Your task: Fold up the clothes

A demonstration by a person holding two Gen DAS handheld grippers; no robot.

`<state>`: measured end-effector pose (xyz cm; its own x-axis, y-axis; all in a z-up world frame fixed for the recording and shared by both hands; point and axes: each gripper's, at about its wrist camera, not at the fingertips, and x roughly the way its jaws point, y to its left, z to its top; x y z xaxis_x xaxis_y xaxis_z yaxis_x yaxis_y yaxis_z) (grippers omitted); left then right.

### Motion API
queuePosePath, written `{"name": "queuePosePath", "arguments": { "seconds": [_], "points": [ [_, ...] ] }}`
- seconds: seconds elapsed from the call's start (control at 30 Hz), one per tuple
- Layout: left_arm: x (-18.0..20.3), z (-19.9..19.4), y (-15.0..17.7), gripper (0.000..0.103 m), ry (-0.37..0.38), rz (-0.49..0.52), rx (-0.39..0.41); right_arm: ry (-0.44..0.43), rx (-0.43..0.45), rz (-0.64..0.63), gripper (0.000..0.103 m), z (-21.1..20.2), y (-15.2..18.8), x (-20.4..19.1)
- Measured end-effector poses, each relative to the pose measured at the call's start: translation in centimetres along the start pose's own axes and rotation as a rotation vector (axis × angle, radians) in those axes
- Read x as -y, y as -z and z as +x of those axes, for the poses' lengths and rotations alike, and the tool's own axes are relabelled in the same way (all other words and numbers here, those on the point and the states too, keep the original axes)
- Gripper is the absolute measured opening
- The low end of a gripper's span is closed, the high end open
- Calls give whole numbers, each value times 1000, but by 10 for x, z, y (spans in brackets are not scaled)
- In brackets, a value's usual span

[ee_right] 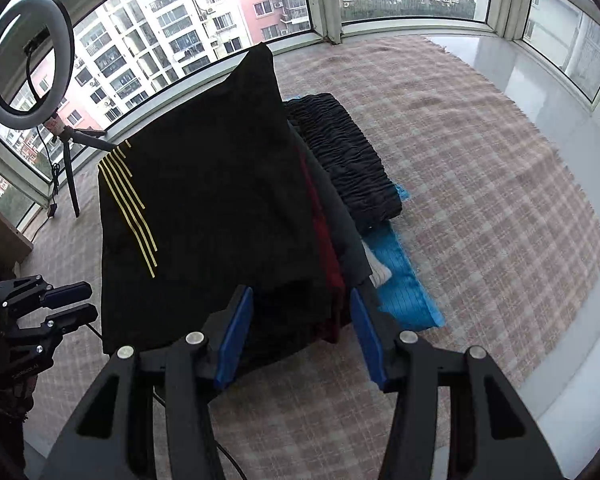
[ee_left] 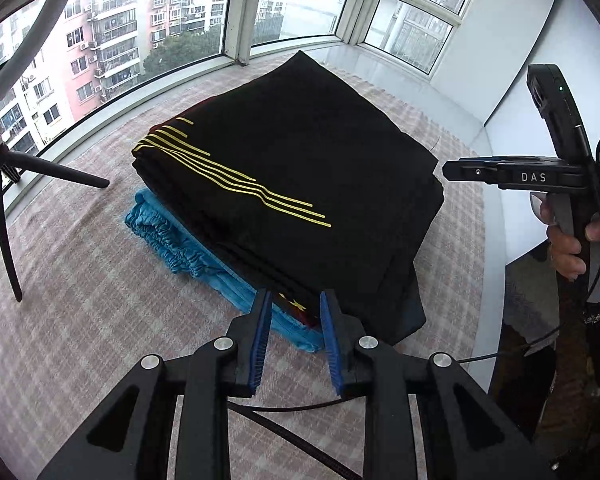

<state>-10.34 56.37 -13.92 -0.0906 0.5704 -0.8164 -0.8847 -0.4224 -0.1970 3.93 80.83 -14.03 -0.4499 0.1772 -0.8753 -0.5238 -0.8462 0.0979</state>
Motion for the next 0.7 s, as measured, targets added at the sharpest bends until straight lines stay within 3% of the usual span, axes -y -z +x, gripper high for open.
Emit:
{"name": "queuePosePath", "arguments": {
  "seconds": [0.07, 0.13, 0.23, 0.4, 0.53, 0.7],
  "points": [
    [0, -40, 15, 38, -54, -6, 54, 40, 67, 7, 50, -31, 15, -12],
    [0, -77, 31, 49, -98, -16, 100, 81, 134, 15, 58, -62, 30, -24],
    [2, -127, 59, 58, -148, -29, 141, 121, 219, 20, 61, -103, 58, -52],
    [11, -198, 115, 72, -236, -4, 219, 97, 293, 38, 62, -157, 107, -104],
    [24, -239, 158, 75, -287, 15, 262, 174, 320, 15, 63, -190, 146, -144],
    [25, -278, 209, 76, -306, -55, 305, 197, 352, 28, 63, -231, 201, -180]
  ]
}}
